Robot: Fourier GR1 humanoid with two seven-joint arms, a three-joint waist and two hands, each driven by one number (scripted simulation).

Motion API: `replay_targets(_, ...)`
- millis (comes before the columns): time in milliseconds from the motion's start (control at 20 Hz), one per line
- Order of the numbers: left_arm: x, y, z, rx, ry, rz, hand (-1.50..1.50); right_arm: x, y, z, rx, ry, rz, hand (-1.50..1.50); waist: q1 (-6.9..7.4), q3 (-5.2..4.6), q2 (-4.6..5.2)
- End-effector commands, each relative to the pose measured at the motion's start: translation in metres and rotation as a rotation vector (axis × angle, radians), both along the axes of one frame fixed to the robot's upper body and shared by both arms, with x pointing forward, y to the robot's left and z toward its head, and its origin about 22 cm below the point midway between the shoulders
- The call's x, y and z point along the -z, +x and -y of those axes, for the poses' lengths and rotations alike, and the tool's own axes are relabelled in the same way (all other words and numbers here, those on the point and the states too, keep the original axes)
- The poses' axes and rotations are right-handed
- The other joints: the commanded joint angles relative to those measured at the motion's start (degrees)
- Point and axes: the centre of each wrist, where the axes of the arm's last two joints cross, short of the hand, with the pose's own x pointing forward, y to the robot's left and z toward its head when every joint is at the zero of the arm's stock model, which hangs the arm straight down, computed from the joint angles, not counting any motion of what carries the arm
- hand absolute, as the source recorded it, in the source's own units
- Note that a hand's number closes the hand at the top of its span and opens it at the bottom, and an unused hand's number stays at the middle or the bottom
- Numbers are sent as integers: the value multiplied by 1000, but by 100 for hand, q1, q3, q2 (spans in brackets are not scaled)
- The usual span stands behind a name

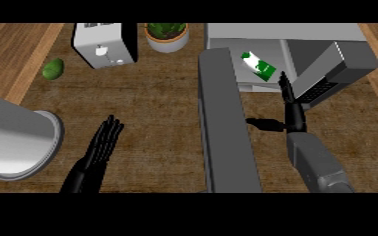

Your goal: Pick up the milk, place it into the microwave and close the microwave

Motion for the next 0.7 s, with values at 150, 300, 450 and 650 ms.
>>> replay_targets(150,-5,-8,23,7,-25,1,-150,33,-47,20,-71,164,50,-150,-80,-3,-44)
replay_targets(300,2,2,13,90,-54,-19,-150,36,-54,24,-93,271,63,-150,-163,-10,-62)
replay_targets(450,-2,9,15,159,14,-57,150,41,-64,26,-115,332,100,-150,-213,-11,-75)
replay_targets(650,4,5,25,147,95,-82,150,47,-87,41,-137,344,104,-150,-251,-18,-101)
